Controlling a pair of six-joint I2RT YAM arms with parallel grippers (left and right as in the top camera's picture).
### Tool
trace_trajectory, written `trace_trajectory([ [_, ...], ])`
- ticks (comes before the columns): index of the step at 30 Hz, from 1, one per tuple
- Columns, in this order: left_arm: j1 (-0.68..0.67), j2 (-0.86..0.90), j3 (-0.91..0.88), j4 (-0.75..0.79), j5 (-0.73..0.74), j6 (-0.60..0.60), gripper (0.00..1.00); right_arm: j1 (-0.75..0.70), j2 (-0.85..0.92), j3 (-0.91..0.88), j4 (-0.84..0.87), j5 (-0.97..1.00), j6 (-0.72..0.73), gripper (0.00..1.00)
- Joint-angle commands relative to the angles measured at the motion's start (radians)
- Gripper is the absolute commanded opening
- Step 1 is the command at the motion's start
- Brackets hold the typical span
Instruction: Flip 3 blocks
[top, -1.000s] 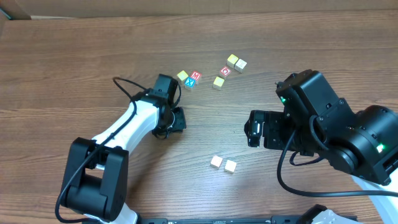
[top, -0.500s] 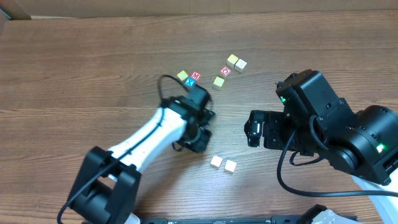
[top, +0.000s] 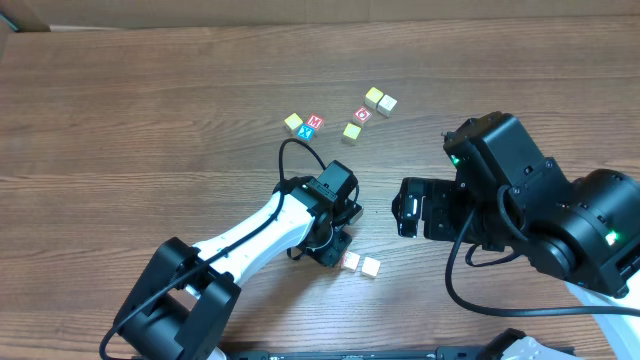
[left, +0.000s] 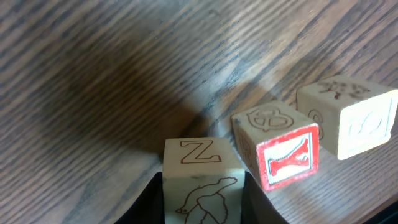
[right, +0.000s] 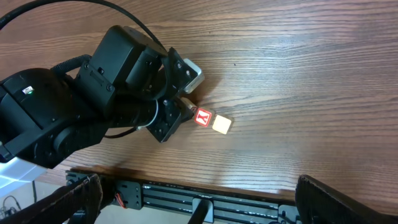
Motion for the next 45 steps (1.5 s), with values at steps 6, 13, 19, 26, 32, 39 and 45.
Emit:
trace_trajectory([
  [6, 0.005, -0.021, -0.007, 0.013, -0.01, -0.013, 0.38, -0.003, -0.007, 0.016, 0.002, 0.0, -0.008, 1.0],
  [13, 0.005, -0.021, -0.007, 0.023, -0.01, -0.013, 0.39, -0.003, -0.007, 0.016, 0.002, 0.0, -0.008, 1.0],
  [19, 0.006, -0.022, -0.006, 0.033, -0.028, -0.017, 0.36, -0.003, -0.007, 0.016, 0.006, 0.0, -0.008, 1.0],
  [26, 0.017, -0.023, 0.013, 0.032, -0.073, -0.039, 0.35, -0.003, -0.007, 0.016, 0.011, -0.008, -0.007, 1.0],
  [32, 0.024, -0.023, 0.061, 0.011, -0.074, -0.035, 0.39, -0.003, -0.007, 0.016, 0.013, -0.023, -0.008, 1.0],
  [39, 0.022, -0.023, 0.072, -0.045, -0.067, -0.036, 0.22, -0.003, -0.007, 0.016, 0.013, -0.025, -0.008, 1.0],
  [45, 0.027, -0.023, 0.071, -0.042, -0.089, -0.039, 0.29, -0.003, -0.007, 0.016, 0.013, -0.026, -0.008, 1.0],
])
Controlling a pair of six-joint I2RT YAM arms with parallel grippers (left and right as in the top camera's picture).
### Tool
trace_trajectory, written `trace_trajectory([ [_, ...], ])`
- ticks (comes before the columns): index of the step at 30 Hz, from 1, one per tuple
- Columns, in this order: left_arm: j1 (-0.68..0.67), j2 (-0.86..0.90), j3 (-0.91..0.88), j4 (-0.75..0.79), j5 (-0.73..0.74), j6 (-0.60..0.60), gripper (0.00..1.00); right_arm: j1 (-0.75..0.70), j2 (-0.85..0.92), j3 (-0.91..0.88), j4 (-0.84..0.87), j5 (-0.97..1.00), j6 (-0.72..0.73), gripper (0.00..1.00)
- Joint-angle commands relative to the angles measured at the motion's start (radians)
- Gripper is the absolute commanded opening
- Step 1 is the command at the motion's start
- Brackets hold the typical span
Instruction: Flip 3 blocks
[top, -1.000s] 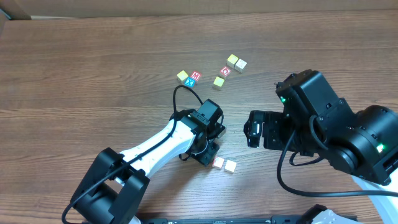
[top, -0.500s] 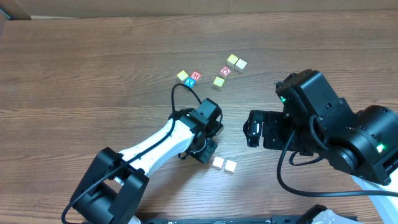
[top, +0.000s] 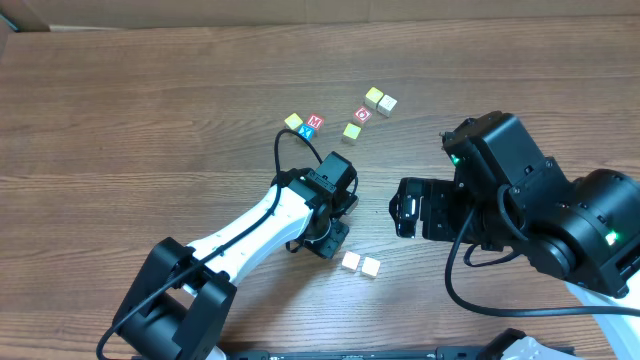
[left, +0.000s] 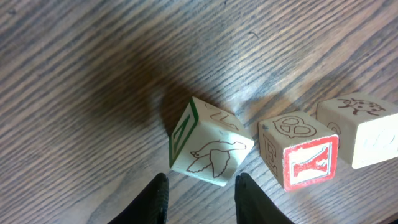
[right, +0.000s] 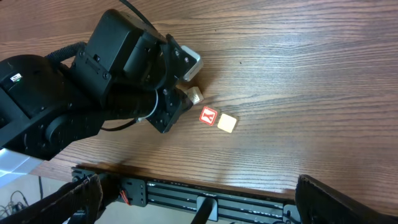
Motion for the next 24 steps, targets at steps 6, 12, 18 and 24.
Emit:
trace_trajectory([
  [6, 0.041, -0.023, 0.019, 0.084, -0.028, -0.037, 0.24, -0.003, -0.007, 0.016, 0.0, -0.002, -0.008, 1.0],
  [12, 0.072, -0.02, 0.019, 0.129, -0.031, -0.036, 0.16, -0.003, -0.007, 0.016, 0.002, -0.002, -0.008, 1.0],
  [18, 0.076, 0.019, 0.017, 0.137, -0.024, -0.036, 0.11, -0.003, -0.007, 0.016, 0.002, -0.011, -0.008, 1.0],
  [24, 0.076, 0.019, -0.014, 0.147, -0.019, -0.036, 0.12, -0.003, -0.007, 0.016, 0.001, -0.029, -0.008, 1.0],
])
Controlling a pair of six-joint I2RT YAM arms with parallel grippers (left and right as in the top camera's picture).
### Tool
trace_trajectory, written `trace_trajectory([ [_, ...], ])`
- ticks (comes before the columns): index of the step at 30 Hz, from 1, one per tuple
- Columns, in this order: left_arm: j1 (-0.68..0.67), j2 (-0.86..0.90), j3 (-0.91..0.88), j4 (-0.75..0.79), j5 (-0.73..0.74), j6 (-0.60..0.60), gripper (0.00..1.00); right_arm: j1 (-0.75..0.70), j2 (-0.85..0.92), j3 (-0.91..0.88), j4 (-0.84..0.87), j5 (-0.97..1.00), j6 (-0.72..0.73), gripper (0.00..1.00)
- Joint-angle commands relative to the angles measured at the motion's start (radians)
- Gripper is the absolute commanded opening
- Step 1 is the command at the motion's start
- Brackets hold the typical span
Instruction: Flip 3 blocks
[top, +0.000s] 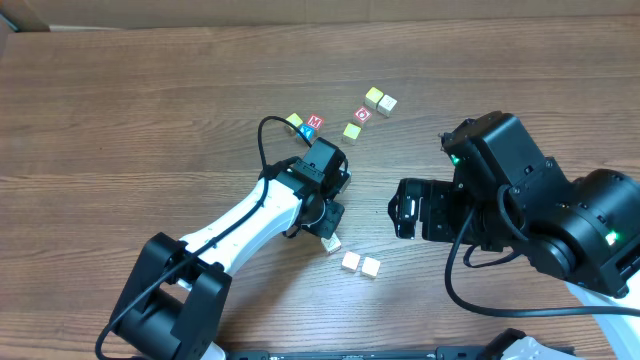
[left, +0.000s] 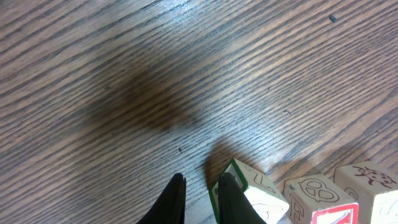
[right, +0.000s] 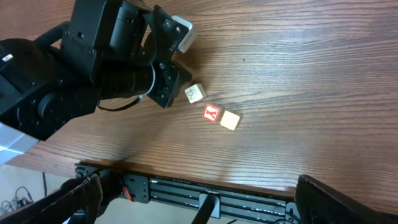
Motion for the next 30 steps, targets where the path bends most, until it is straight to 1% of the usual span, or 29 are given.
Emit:
trace_trajectory([
  [1, 0.004, 0.013, -0.02, 0.01, 0.007, -0.014, 0.12, -0.003, -0.007, 0.016, 0.002, -0.016, -0.007, 1.0],
  [15, 0.004, 0.013, -0.054, 0.024, 0.043, -0.014, 0.13, -0.003, -0.007, 0.016, -0.002, -0.032, -0.003, 1.0],
  [23, 0.003, 0.013, -0.087, 0.023, 0.071, -0.015, 0.09, -0.003, -0.007, 0.016, -0.001, -0.032, 0.0, 1.0],
  [26, 0.002, 0.013, -0.087, 0.021, 0.098, -0.014, 0.09, -0.003, -0.007, 0.016, -0.001, -0.032, 0.0, 1.0],
  [30, -0.018, 0.013, -0.087, 0.02, 0.099, -0.014, 0.08, -0.003, -0.007, 0.016, -0.001, -0.032, 0.0, 1.0],
])
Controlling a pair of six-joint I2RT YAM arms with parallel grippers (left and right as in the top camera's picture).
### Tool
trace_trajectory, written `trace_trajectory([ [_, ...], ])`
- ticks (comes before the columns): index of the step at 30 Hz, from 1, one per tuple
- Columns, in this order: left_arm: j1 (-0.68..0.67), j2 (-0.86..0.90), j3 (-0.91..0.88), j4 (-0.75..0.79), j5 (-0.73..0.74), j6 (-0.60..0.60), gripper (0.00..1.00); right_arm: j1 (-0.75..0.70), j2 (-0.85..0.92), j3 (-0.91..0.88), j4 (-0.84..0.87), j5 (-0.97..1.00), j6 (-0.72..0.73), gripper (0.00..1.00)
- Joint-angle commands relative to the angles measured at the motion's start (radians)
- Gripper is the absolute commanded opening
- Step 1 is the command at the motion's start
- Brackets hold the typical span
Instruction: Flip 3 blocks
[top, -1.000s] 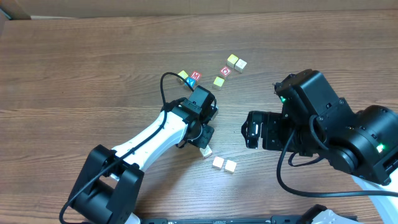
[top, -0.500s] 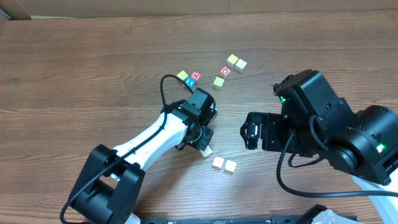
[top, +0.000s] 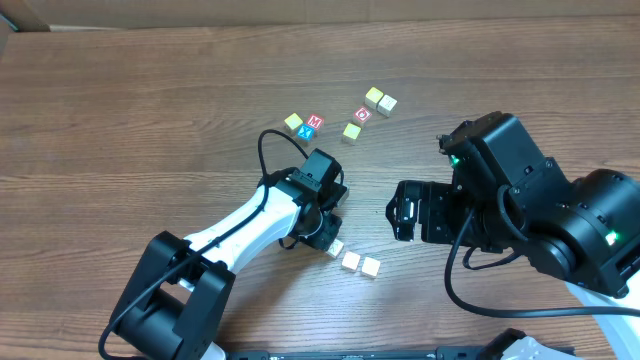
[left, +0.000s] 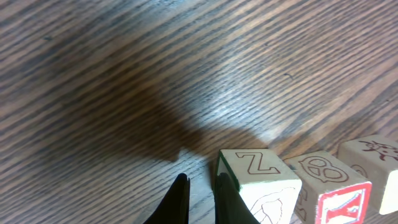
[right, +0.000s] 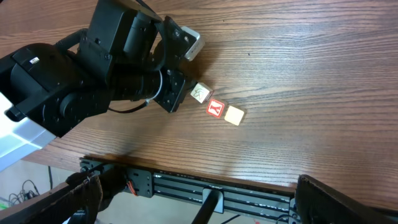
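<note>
Three wooden blocks stand in a row near the table's front: a block with a Z and a bird drawing (left: 258, 180), a red-framed Y block (left: 326, 190) and a plain one (left: 379, 168). The overhead view shows the same row, Z block (top: 335, 247) first. My left gripper (left: 202, 199) is low on the table, its fingers almost together and holding nothing; the right finger (left: 227, 199) touches the Z block's left side. My right gripper (right: 196, 186) hangs open high over the front edge, away from the blocks.
Several more letter blocks lie in a loose group at the back of the table (top: 352, 131). The left arm (top: 250, 225) stretches diagonally from the front left. A black rail (right: 205, 186) runs along the table's front edge.
The Z block was tilted, green edge showing, slightly apart from the Y block; it now sits flat against it. My left gripper has moved closer to the block's left side.
First my left gripper was shut on the Z block beside the Y block. Then it stood open with the block lying tilted on the table. Then the fingers were nearly together left of the tilted block. Now the block rests flat in the row.
</note>
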Motion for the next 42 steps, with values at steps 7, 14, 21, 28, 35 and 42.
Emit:
trace_trajectory([
  [7, -0.061, 0.011, -0.015, -0.008, 0.022, -0.027, 0.08, -0.003, 0.002, 0.015, 0.0, -0.002, 0.019, 1.0],
  [14, -0.056, 0.011, -0.015, -0.021, -0.067, -0.072, 0.09, -0.003, 0.011, 0.015, 0.0, -0.002, 0.019, 1.0],
  [21, -0.002, 0.011, -0.015, 0.074, -0.024, -0.081, 0.19, -0.003, 0.012, 0.015, 0.001, -0.002, 0.019, 1.0],
  [28, -0.012, 0.011, -0.015, 0.124, 0.074, -0.047, 0.26, -0.003, 0.014, 0.013, 0.0, 0.026, 0.031, 1.0],
  [35, -0.035, 0.011, -0.015, 0.1, 0.076, -0.028, 0.23, -0.003, 0.019, -0.089, 0.038, 0.043, 0.069, 1.0],
  [42, -0.035, 0.011, -0.015, 0.076, 0.075, -0.005, 0.23, -0.003, 0.019, -0.194, 0.092, 0.05, 0.109, 0.98],
])
